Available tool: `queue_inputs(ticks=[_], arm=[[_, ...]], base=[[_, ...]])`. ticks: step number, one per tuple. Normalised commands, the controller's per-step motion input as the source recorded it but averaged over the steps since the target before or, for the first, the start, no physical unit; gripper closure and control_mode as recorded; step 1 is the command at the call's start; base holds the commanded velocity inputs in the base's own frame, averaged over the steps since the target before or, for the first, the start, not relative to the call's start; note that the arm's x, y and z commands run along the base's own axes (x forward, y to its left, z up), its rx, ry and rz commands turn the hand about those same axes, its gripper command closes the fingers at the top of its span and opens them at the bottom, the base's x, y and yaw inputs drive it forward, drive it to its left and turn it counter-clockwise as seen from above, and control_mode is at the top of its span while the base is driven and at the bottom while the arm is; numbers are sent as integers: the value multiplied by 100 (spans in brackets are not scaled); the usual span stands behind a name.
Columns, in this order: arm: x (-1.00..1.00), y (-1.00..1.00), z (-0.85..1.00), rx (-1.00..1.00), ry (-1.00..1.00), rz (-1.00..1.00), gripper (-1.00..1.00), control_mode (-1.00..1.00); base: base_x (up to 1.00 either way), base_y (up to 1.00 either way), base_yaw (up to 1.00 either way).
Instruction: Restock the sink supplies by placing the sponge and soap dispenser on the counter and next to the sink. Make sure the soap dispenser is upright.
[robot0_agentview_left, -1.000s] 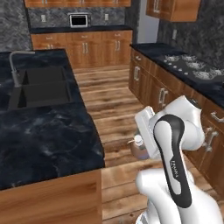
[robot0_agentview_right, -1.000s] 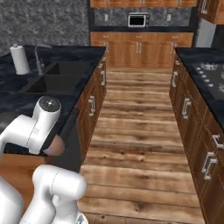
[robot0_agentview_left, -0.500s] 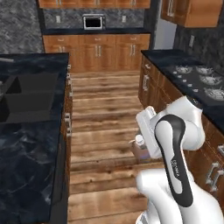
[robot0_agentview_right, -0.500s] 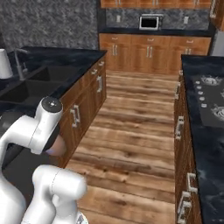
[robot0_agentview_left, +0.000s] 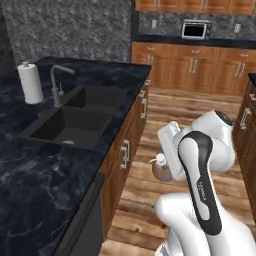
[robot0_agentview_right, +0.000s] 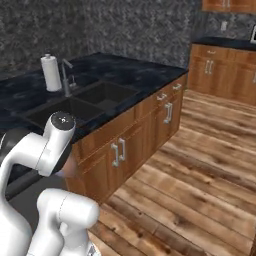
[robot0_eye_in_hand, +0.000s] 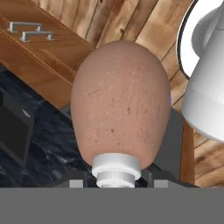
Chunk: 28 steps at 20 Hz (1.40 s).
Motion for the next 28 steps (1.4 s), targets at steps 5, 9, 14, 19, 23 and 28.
queue_inputs(ticks=[5,9,14,19,23,28], arm=[[0,0,0,0,0,0,100,100],[0,0,0,0,0,0,100,100],[0,0,0,0,0,0,100,100],[0,0,0,0,0,0,100,100],[0,0,0,0,0,0,100,100],[18,-7,1,6,2,11,100,-100]], base=[[68,-32,62],[34,-26,52],[42,-1,57],[59,-12,55],[93,-36,51],[61,-28,42]])
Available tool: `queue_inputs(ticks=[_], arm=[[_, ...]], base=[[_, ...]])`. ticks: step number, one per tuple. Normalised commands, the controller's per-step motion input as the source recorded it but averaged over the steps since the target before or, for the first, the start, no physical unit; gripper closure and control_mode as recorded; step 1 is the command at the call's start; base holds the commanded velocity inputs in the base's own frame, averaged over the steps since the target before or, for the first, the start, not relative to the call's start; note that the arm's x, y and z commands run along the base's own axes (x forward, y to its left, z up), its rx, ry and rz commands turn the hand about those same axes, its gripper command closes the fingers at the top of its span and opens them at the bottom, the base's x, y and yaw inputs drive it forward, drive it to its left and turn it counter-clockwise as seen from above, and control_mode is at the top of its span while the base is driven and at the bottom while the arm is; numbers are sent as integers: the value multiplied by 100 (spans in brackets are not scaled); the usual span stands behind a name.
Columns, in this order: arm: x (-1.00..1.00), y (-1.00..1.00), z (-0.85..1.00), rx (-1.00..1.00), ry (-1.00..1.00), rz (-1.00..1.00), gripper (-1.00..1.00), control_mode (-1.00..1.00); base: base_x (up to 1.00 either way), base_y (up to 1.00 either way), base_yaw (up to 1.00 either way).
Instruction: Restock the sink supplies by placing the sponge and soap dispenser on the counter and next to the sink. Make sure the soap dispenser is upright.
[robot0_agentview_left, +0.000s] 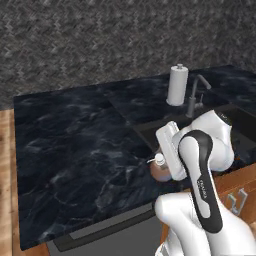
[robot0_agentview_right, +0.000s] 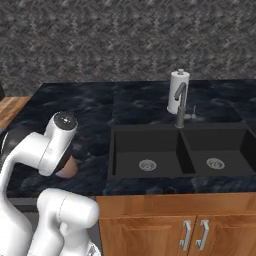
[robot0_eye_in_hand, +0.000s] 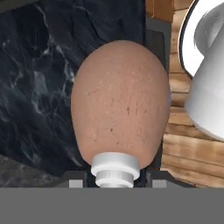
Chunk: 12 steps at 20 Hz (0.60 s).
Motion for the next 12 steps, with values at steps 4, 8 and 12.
queue_inputs(ticks=[4,8,12], arm=[[99,-19,1,29,19,48,100,-100],[100,-37,13,26,31,32,100,-100],[100,-19,5,7,43,7,100,-100]], base=[[0,0,0],[0,0,0],[0,0,0]])
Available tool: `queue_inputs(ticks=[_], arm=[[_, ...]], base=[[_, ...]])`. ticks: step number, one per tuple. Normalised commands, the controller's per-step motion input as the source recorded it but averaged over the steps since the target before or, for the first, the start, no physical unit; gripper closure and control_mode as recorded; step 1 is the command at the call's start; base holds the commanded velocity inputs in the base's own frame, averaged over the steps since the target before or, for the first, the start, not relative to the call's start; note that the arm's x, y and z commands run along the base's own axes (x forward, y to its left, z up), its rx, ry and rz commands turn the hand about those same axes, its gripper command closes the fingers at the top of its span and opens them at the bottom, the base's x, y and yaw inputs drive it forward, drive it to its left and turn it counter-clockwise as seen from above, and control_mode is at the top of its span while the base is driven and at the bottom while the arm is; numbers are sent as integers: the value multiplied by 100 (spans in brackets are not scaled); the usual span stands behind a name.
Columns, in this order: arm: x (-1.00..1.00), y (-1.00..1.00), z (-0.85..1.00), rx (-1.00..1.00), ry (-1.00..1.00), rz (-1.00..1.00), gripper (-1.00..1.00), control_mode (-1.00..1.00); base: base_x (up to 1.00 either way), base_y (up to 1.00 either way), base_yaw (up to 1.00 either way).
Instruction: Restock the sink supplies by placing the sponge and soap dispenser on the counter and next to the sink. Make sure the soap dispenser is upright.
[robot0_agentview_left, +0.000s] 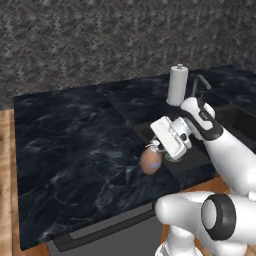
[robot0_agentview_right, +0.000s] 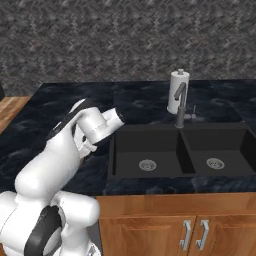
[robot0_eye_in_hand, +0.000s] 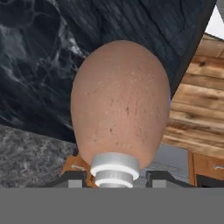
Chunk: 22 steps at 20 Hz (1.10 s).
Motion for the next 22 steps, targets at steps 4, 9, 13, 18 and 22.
queue_inputs(ticks=[4,9,13,18,22], arm=[[81,-25,0,1,18,0,100,-100],[44,-9,1,0,0,0,100,-100],[18,9,-3,0,0,-1,100,-100],[2,11,-11,0,0,-4,100,-100],[0,18,-27,0,-4,-8,100,-100]], base=[[0,0,0],[0,0,0],[0,0,0],[0,0,0],[0,0,0]])
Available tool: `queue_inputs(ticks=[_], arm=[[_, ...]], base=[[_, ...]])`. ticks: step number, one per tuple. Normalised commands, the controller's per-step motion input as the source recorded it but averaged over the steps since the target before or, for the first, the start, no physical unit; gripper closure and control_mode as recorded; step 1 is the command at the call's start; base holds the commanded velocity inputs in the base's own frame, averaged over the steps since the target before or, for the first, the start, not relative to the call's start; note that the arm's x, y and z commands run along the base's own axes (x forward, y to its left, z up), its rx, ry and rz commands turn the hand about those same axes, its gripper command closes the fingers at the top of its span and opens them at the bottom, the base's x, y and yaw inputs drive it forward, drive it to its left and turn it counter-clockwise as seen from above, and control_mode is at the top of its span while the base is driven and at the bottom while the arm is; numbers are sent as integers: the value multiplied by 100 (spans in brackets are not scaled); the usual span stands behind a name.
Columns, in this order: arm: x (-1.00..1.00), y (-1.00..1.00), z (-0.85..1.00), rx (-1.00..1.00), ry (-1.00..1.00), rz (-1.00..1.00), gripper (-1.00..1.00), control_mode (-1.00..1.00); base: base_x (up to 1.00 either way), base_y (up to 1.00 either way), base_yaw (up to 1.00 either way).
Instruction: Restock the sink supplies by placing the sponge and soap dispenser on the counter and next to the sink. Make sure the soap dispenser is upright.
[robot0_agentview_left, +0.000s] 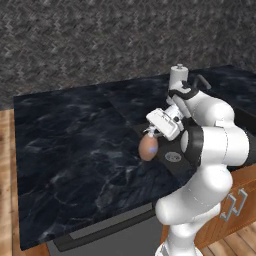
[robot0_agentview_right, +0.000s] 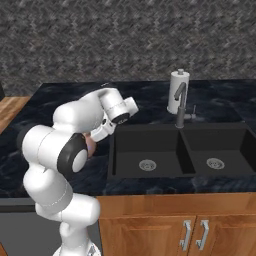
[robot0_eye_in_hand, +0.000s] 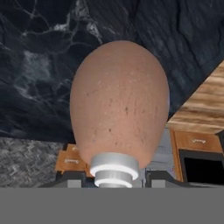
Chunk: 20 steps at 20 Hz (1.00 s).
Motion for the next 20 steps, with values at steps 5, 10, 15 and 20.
queue_inputs(ticks=[5,10,15,20], arm=[[0,25,-52,-5,-1,-5,100,-100],[0,11,-60,-10,-1,-4,100,-100],[0,-3,-14,-5,-17,0,100,-100],[2,-7,-8,-5,-23,0,100,-100]], base=[[0,0,0],[0,0,0],[0,0,0],[0,0,0]])
